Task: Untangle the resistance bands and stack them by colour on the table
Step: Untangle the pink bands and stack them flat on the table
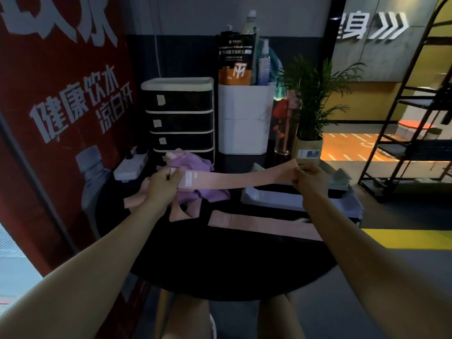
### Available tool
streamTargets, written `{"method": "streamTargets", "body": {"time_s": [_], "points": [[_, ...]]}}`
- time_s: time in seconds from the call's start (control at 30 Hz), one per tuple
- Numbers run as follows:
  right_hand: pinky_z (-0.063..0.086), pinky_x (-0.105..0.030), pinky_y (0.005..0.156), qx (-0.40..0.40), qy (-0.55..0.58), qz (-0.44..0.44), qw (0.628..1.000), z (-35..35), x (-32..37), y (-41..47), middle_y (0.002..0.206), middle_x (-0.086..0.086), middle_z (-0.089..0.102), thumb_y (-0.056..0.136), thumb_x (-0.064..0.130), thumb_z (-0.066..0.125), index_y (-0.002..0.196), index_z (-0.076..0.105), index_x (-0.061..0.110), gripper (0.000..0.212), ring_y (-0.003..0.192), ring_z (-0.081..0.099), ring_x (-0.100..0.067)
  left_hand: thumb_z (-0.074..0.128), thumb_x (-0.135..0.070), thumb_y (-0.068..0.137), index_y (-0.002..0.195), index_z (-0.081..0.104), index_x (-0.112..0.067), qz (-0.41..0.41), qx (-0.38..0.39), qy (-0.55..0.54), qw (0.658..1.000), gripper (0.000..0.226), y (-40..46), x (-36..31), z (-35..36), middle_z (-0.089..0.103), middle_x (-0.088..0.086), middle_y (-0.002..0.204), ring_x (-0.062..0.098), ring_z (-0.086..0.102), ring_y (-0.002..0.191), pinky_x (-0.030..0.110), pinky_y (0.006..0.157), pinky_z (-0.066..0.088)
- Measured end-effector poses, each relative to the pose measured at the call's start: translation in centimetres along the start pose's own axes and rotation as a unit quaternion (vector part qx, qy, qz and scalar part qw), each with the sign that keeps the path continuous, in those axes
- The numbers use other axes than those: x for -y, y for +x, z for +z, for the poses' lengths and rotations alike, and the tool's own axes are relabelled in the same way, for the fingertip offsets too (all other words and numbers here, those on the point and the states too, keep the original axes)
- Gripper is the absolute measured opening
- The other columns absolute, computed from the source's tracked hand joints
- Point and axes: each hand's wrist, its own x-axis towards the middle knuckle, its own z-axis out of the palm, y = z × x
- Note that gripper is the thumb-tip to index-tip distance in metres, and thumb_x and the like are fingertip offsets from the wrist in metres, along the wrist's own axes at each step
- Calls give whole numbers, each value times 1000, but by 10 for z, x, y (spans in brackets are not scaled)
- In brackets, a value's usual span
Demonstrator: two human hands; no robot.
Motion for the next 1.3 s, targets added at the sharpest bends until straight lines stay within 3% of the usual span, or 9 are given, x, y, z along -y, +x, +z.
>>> {"method": "streamTargets", "body": {"time_s": [0.13, 0.23, 0.4, 0.47, 0.63, 0.87, 0.97, 1.13, 1.3], "points": [[43, -35, 67, -10, -53, -5, 999, -31, -14, -2, 61, -10, 53, 87, 3, 54, 57, 52, 17, 33, 57, 49, -21, 51, -23, 96, 83, 58, -7, -28, 35, -29, 999, 22, -7, -1, 25, 57, 10, 79, 26, 58, 75, 33, 61, 52], [43, -35, 64, -25, -59, 7, 998, -56, -25, -4, 56, -8, 51, 86, 3, 56, 54, 51, 14, 34, 55, 48, -20, 51, -19, 95, 78, 56, -9, -12, 46, 20, 999, 20, -17, 5, 45, 52, 4, 67, 16, 46, 62, 25, 54, 38], [42, -34, 63, -50, -95, 4, 994, -87, -44, -18, 56, -6, 48, 78, 14, 63, 50, 49, 13, 31, 66, 50, -21, 54, -20, 93, 92, 63, -3, 24, 31, 70, 997, 20, -32, 18, 65, 59, 8, 79, 19, 51, 76, 25, 68, 38], [29, -27, 54, -51, -137, -7, 989, -96, -52, -25, 59, -10, 44, 79, 15, 63, 52, 46, 8, 32, 62, 43, -20, 57, -19, 92, 90, 62, 1, 39, 21, 87, 995, 21, -39, 24, 70, 60, 10, 83, 20, 52, 80, 27, 72, 36], [26, -27, 50, -78, -210, -23, 974, -107, -69, -40, 63, -24, 53, 82, 10, 63, 69, 60, -16, 29, 61, 45, -27, 62, -14, 88, 85, 63, 5, 89, 9, 153, 984, 19, -57, 37, 76, 63, 13, 81, 22, 55, 78, 26, 71, 35], [39, -28, 70, -93, -240, -20, 966, -105, -92, -48, 91, -21, 67, 83, 7, 62, 82, 70, -3, 13, 91, 60, -32, 63, -14, 87, 77, 57, -6, 118, 12, 182, 976, 14, -62, 54, 79, 63, 16, 83, 25, 53, 77, 29, 70, 35], [42, -27, 75, -107, -231, -22, 967, -103, -98, -49, 101, -18, 63, 84, 15, 62, 87, 70, 4, 14, 91, 60, -29, 64, -17, 86, 85, 59, -4, 124, 18, 169, 978, 14, -62, 57, 81, 62, 15, 88, 26, 56, 79, 29, 71, 39], [28, -17, 69, -138, -208, -23, 968, -97, -100, -56, 111, -16, 50, 89, 18, 59, 92, 66, -2, 21, 92, 53, -26, 58, -11, 89, 96, 60, -2, 136, -6, 184, 973, 12, -66, 56, 81, 63, 15, 97, 23, 55, 85, 29, 77, 39], [34, -23, 74, -155, -204, -18, 966, -95, -102, -54, 113, -16, 47, 90, 12, 56, 92, 63, -3, 17, 89, 55, -31, 56, -5, 87, 103, 60, -3, 131, -7, 203, 970, 16, -66, 57, 80, 62, 16, 104, 31, 58, 94, 36, 82, 44]]}}
